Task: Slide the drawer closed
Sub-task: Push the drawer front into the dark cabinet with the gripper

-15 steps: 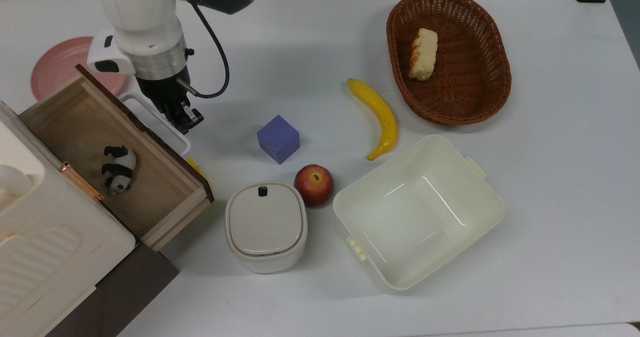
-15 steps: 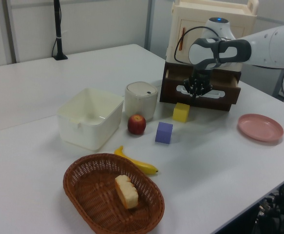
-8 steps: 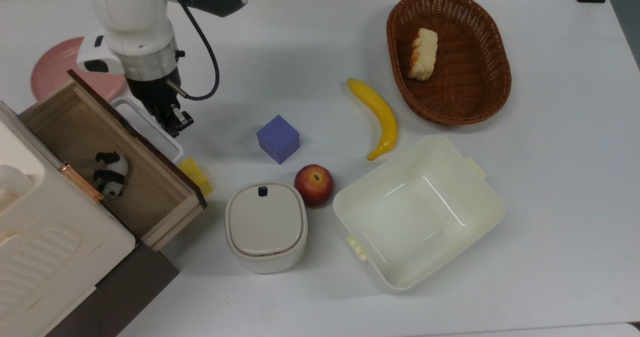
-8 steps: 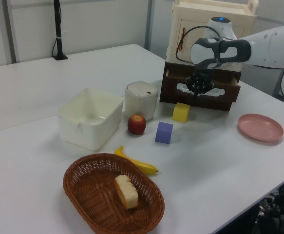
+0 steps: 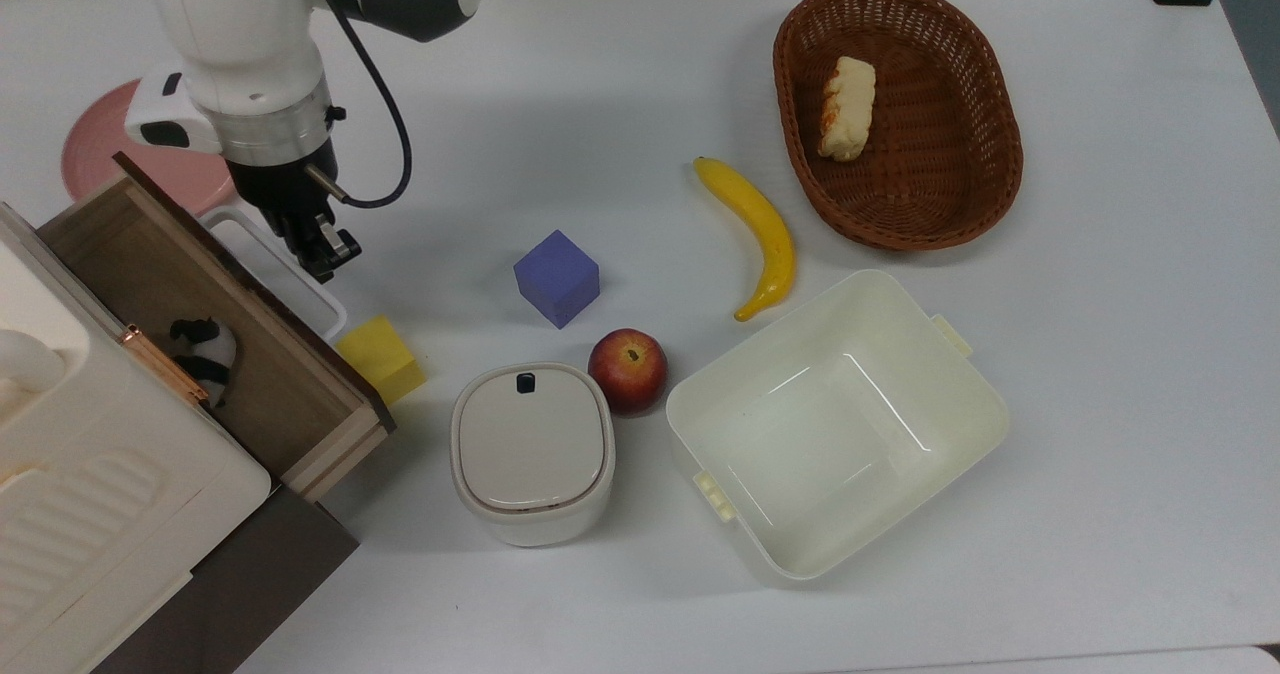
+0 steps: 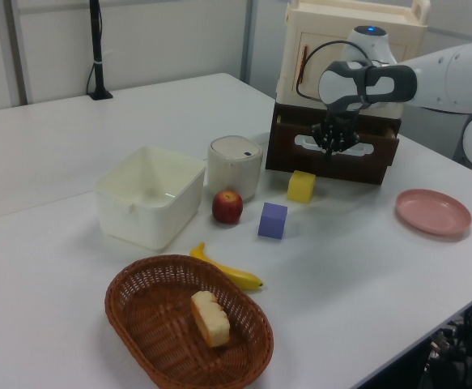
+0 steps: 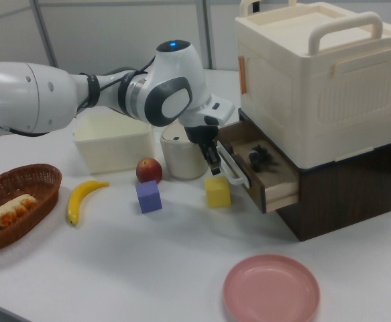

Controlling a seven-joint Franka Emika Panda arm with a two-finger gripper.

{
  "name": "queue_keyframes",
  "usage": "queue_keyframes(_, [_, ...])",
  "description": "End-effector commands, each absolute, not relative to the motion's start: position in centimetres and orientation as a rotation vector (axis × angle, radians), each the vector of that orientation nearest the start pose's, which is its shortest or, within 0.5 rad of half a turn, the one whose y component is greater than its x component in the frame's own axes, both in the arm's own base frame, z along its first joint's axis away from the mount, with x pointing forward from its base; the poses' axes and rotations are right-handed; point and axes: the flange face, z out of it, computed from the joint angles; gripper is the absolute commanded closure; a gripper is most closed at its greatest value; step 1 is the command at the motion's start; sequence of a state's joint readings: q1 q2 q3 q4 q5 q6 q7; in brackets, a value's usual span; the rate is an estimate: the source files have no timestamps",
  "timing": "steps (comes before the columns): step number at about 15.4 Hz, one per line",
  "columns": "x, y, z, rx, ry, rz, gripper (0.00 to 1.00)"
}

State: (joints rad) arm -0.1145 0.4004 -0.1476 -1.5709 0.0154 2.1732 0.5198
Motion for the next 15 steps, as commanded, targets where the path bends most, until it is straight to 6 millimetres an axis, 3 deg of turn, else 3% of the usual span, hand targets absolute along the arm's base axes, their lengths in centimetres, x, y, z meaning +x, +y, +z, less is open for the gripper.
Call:
queue_keyframes(1, [68.2,-17.5,43.3,-2.901,1.193,-0.38,1.0])
queue_keyframes(15, [69.6,-18.0,42.8,-2.902,1.198,-0.402,1.0])
